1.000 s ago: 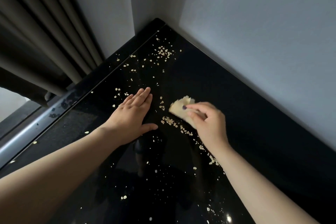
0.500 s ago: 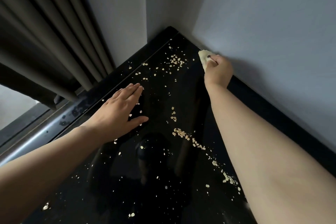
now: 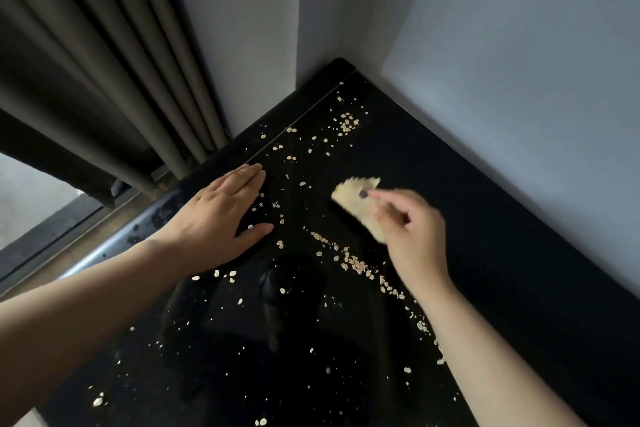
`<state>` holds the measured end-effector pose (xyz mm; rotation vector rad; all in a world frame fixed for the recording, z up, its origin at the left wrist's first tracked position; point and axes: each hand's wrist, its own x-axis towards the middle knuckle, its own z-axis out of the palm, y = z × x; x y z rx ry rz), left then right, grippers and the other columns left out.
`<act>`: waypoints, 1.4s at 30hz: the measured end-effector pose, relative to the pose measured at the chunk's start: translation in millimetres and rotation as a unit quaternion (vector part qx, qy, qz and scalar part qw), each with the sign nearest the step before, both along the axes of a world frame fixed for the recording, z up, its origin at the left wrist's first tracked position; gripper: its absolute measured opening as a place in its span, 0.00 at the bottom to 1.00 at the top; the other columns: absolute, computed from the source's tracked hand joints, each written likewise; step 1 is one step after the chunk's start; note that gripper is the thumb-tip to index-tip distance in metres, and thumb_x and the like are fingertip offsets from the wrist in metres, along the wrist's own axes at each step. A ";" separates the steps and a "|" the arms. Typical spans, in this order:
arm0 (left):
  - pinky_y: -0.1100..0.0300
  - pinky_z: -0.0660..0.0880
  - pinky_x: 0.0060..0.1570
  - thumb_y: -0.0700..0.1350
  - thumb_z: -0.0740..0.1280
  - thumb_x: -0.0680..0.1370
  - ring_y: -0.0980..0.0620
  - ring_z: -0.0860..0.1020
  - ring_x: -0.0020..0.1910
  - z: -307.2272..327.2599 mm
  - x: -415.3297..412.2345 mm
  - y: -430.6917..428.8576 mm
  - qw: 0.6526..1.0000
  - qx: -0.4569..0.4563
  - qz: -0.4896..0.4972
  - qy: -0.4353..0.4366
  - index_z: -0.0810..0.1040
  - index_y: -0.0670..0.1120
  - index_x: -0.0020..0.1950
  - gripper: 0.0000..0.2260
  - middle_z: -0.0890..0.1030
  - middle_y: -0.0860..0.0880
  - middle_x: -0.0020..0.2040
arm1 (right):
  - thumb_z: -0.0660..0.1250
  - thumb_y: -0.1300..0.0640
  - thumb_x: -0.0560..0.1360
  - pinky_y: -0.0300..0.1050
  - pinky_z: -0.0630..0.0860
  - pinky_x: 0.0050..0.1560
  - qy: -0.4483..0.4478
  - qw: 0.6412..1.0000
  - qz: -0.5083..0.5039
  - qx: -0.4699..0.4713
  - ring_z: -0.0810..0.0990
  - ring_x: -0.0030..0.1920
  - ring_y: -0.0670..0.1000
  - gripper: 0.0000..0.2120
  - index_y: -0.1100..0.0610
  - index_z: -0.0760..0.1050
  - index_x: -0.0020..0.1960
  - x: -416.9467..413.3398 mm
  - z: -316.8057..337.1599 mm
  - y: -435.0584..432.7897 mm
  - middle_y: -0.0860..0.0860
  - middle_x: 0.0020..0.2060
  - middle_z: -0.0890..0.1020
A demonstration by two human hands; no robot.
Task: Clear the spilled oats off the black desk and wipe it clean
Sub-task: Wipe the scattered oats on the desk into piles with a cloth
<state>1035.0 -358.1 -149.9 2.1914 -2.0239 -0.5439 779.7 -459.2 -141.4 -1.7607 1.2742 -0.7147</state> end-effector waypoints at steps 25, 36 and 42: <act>0.55 0.69 0.59 0.65 0.51 0.76 0.44 0.73 0.63 -24.4 61.4 -34.1 0.970 0.069 0.203 0.118 0.72 0.50 0.66 0.27 0.77 0.44 0.62 | 0.67 0.66 0.75 0.26 0.70 0.50 0.035 0.996 0.074 0.027 0.78 0.51 0.37 0.11 0.55 0.84 0.51 53.7 -12.1 -27.0 0.44 0.49 0.82; 0.49 0.74 0.49 0.70 0.50 0.72 0.43 0.78 0.49 -41.8 76.6 -32.0 0.972 0.018 0.197 0.126 0.77 0.49 0.50 0.29 0.81 0.46 0.46 | 0.65 0.61 0.76 0.31 0.72 0.56 0.043 0.984 -0.151 -0.087 0.80 0.54 0.46 0.11 0.56 0.83 0.54 81.4 -21.9 -161.6 0.49 0.51 0.83; 0.51 0.75 0.43 0.72 0.48 0.70 0.44 0.78 0.45 -42.0 74.4 -31.0 0.976 -0.021 0.196 0.095 0.77 0.47 0.49 0.33 0.81 0.46 0.44 | 0.64 0.59 0.78 0.20 0.66 0.41 0.077 0.983 -0.153 -0.058 0.78 0.51 0.43 0.11 0.57 0.81 0.57 122.5 -37.9 -174.6 0.49 0.53 0.82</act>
